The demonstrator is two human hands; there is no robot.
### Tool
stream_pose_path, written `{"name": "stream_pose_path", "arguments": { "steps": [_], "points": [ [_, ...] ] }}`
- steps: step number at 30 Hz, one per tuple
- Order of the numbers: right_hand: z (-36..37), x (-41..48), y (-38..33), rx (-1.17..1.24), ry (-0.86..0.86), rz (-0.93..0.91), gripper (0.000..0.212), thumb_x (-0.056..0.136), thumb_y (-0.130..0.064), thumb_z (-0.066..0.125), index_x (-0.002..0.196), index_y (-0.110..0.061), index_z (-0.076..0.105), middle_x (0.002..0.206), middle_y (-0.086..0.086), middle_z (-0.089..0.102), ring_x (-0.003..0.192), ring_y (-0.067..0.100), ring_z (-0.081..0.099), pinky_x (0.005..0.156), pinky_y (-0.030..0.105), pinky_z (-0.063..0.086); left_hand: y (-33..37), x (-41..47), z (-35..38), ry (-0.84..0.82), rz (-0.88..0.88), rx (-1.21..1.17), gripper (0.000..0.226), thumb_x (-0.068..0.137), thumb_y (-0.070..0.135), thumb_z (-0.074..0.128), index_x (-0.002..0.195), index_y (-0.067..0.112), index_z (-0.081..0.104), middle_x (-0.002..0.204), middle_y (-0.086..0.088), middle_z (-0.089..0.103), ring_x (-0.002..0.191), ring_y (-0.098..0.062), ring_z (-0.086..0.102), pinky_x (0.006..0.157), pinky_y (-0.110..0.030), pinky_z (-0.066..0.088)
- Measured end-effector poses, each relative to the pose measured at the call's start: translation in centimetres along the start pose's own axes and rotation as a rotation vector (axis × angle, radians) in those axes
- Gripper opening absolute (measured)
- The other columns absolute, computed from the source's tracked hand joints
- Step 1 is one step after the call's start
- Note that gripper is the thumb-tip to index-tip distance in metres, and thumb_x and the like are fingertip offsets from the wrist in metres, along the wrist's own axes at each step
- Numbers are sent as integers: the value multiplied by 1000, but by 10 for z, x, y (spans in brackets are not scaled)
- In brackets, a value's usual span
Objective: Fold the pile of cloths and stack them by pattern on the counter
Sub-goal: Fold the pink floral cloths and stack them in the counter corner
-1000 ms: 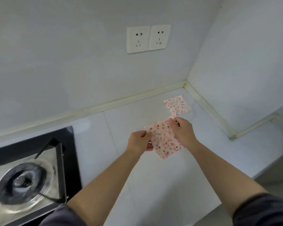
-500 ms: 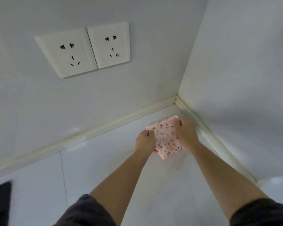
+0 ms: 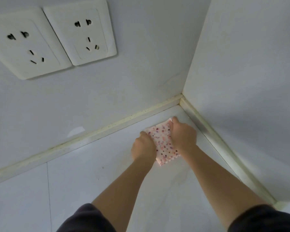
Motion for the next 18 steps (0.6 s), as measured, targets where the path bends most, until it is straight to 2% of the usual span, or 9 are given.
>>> {"name": "stream_pose_path", "arguments": {
  "steps": [3,5,7,8,10,11,13,15,18],
  "points": [
    [-5,0,-3,-29,28,-16,29,105,-32,29,115,-10,45,58,-3,40,49,15,40,43,27,21,4,-7,-3,50,157,272,13,101,20,31,108,11,38,80,-2,58,63,-20,52,52,-29,36],
    [-12,0,1,16,158,-22,26,101,-29,42,113,-7,48,71,2,51,60,21,51,46,25,27,1,-12,-8,155,242,374,25,99,28,41,117,12,38,88,0,56,67,-18,54,52,-27,37],
    [-15,-6,5,82,325,-144,23,93,-16,55,111,-3,55,96,13,64,83,30,62,61,32,46,-1,-21,-6,265,414,425,49,93,36,50,133,8,42,112,-5,58,92,-22,59,70,-32,48],
    [-12,-11,5,121,335,-241,27,93,-12,53,117,-1,56,113,16,64,103,34,62,78,39,51,-1,-27,-2,273,500,475,60,93,41,43,142,6,37,130,-8,54,112,-26,56,86,-40,48],
    [5,-25,3,134,125,-422,45,102,-23,30,140,-2,43,148,16,42,140,30,35,111,43,35,-5,-35,14,106,556,582,72,92,47,1,151,5,1,160,-9,13,147,-26,15,115,-53,19],
    [14,-33,2,94,-15,-473,60,103,-36,9,148,-4,29,157,12,25,148,25,15,119,42,22,-8,-36,22,-2,530,611,74,85,46,-17,147,7,-15,161,-8,-6,149,-24,-5,117,-54,4],
    [24,-40,4,11,-168,-479,85,87,-52,-27,154,-9,4,162,6,-3,148,18,-12,122,41,5,-14,-29,30,-59,500,630,75,76,43,-29,141,8,-26,159,-7,-20,146,-22,-20,116,-55,-6],
    [27,-35,4,-67,-173,-417,87,82,-53,-32,153,-11,-5,160,4,-13,147,17,-17,121,44,-2,-17,-19,30,-54,523,687,74,75,42,-29,141,7,-27,158,-7,-22,146,-23,-20,116,-55,-6],
    [31,-33,-3,-95,-169,-346,80,84,-49,-18,153,-12,-6,162,4,-12,148,18,-15,118,51,-3,-19,-10,23,-66,551,720,68,85,43,-19,142,7,-25,159,-8,-21,146,-23,-19,116,-56,-6]
  ]
}}
Point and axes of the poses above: each hand's wrist, its own x-axis towards the middle knuckle, its own z-axis out of the palm, y = z × x, the point moved 4 cm from there along x, towards the middle knuckle
